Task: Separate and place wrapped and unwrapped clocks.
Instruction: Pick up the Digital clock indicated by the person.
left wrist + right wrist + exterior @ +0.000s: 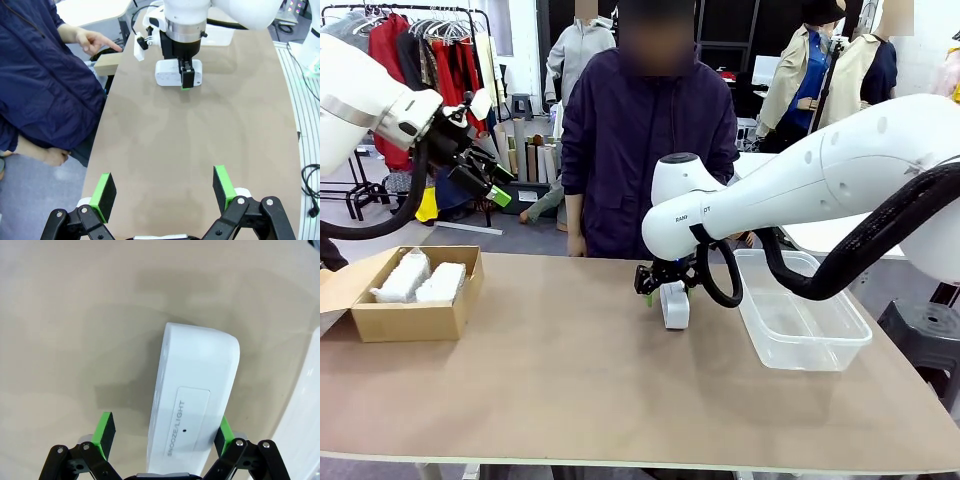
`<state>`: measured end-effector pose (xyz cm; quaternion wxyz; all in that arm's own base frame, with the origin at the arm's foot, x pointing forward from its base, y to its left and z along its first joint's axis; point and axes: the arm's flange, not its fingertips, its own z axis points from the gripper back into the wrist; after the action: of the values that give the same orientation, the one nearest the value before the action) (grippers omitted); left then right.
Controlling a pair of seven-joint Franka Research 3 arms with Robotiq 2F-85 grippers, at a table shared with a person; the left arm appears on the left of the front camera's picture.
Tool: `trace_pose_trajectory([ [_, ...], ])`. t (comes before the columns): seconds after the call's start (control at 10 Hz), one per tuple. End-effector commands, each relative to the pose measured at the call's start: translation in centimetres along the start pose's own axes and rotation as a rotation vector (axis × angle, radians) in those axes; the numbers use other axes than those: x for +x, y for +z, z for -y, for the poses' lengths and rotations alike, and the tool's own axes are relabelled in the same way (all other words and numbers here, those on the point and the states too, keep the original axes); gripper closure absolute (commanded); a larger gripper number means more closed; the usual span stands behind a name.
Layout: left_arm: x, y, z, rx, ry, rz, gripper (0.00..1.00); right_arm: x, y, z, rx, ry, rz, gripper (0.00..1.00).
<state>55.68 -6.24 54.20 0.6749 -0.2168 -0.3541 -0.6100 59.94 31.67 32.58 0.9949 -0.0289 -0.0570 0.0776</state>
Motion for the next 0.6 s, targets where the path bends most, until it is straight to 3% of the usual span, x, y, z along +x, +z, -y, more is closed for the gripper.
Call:
trace_pose_trajectory([
  [0.0,-0.08,0.15,0.08,0.001,-0.015,0.000,0.00,0.30,-0.33,-0.35,-0.052,-0.141,0.049,0.00],
  [0.5,-0.08,0.15,0.08,0.001,-0.015,0.000,0.00,-0.14,0.02,0.08,-0.090,-0.182,0.062,0.92],
])
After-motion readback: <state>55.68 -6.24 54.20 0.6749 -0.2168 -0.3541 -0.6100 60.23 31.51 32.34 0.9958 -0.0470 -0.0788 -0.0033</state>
